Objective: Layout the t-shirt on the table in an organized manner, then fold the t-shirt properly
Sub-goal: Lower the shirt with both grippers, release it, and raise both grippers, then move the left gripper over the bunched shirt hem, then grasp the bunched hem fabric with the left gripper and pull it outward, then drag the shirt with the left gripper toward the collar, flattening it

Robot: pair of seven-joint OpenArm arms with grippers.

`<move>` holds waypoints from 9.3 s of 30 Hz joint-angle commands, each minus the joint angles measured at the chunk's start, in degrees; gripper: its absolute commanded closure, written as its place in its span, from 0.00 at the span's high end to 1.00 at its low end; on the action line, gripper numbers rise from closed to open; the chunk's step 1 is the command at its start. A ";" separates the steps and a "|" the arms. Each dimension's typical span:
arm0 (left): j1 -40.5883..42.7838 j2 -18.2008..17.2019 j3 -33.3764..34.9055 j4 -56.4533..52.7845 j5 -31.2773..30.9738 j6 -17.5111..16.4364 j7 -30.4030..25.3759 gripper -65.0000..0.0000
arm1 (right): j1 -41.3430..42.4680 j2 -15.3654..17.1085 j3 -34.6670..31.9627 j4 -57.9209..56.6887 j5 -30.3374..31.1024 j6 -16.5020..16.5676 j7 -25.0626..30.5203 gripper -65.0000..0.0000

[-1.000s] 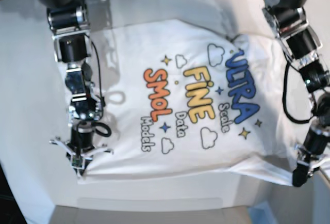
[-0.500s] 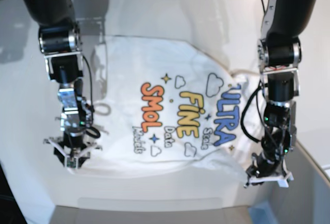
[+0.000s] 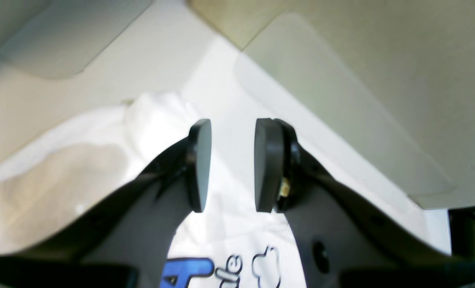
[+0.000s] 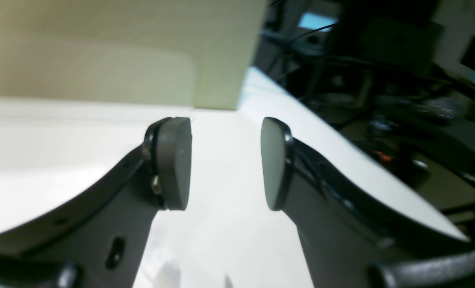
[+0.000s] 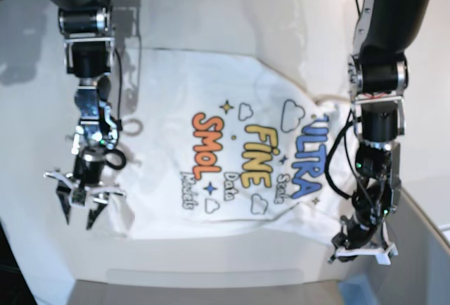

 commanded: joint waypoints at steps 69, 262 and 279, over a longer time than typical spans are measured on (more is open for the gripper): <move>45.57 -4.43 -17.74 48.17 9.73 3.41 38.67 0.40 | -41.70 -1.99 10.62 70.55 41.35 9.57 -71.88 0.43; 66.59 12.36 -37.34 72.78 31.80 3.23 39.37 0.01 | -36.42 -1.46 10.53 64.49 33.53 9.92 -71.97 0.43; 64.04 14.12 -32.77 72.52 31.89 3.23 38.84 0.01 | -58.22 -2.69 21.52 72.22 77.92 8.43 -72.15 0.43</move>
